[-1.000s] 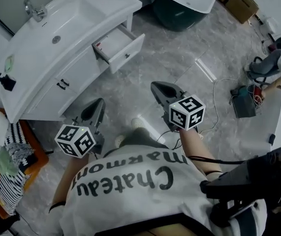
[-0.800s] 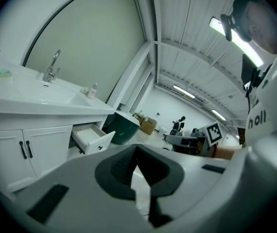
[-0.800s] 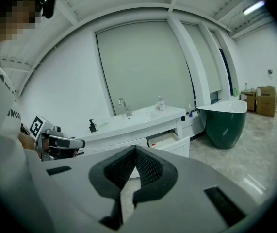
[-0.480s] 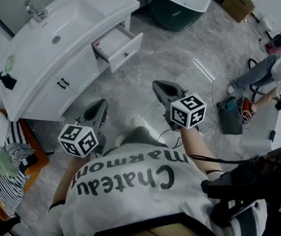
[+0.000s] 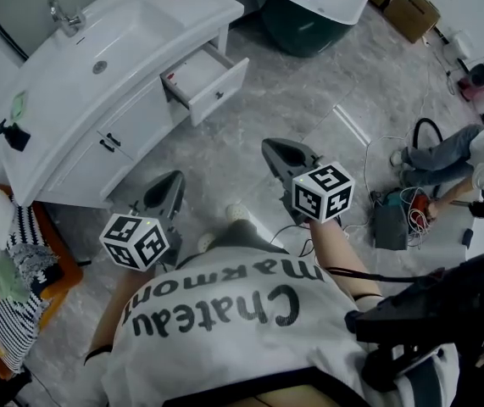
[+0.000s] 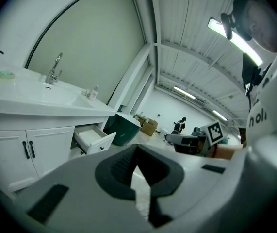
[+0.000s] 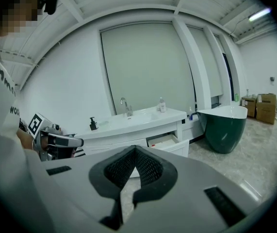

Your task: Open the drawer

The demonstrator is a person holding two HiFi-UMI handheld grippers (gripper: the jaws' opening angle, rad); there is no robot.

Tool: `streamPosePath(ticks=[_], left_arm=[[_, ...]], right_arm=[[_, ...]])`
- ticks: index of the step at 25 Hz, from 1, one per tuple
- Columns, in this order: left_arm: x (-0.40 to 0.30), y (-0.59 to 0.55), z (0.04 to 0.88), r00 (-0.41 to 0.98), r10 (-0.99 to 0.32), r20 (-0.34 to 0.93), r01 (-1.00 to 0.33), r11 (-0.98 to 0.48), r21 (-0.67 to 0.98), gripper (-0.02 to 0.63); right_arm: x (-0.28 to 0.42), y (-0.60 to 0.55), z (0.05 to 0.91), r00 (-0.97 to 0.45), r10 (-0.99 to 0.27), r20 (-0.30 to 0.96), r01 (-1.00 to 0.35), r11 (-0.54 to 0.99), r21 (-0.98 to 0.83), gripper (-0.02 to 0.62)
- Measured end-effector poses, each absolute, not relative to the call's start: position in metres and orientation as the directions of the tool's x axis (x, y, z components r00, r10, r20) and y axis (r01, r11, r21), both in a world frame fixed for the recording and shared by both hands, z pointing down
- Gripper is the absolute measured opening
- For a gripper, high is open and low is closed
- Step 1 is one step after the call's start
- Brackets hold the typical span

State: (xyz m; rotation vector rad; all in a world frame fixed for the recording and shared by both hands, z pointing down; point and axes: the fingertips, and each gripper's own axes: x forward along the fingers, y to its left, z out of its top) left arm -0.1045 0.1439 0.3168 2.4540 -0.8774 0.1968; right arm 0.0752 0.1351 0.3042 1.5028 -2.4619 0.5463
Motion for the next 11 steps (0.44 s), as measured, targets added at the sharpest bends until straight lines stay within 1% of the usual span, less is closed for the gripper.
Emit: streamPosePath(ticks=[11], left_arm=[[-0.1079, 0.1441, 0.3175, 0.778, -0.553, 0.299, -0.627, -0.653, 0.424, 0.008]], right_arm=[[0.0710, 0.1353, 0.3074, -0.456, -0.807, 0.374, -0.890, 0.421, -0.177, 0.005]])
